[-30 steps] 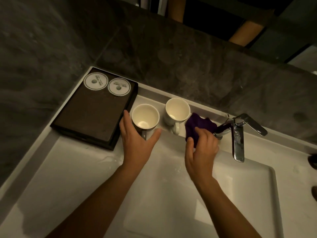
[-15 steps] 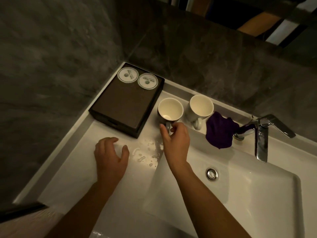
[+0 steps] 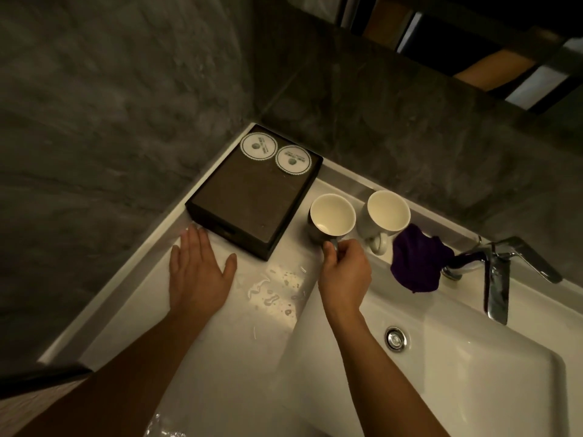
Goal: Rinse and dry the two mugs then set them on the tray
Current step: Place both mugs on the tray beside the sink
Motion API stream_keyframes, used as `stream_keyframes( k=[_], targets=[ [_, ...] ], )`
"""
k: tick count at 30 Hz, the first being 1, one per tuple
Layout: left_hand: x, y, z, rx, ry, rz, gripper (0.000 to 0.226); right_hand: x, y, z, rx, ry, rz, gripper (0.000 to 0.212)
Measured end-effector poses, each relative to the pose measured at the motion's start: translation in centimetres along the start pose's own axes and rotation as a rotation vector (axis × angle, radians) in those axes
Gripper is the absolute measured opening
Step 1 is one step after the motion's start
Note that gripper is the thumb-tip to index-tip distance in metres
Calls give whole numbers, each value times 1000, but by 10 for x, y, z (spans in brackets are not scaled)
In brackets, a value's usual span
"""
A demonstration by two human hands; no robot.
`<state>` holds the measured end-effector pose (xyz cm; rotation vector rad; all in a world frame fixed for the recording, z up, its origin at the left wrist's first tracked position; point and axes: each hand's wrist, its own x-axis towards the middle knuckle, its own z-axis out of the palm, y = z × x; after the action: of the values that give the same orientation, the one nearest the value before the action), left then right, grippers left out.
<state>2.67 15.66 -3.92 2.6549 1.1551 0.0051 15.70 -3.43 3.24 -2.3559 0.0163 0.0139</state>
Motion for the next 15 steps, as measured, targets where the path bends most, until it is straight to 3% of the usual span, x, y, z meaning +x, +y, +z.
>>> stream_keyframes(
  k=[7, 15],
  targets=[
    [2, 0, -1, 53, -25, 0, 90, 12, -2, -16, 121, -19, 52, 21],
    [4, 1, 1, 56, -17, -1, 91, 17, -69, -33, 204, -15, -73, 15]
  ],
)
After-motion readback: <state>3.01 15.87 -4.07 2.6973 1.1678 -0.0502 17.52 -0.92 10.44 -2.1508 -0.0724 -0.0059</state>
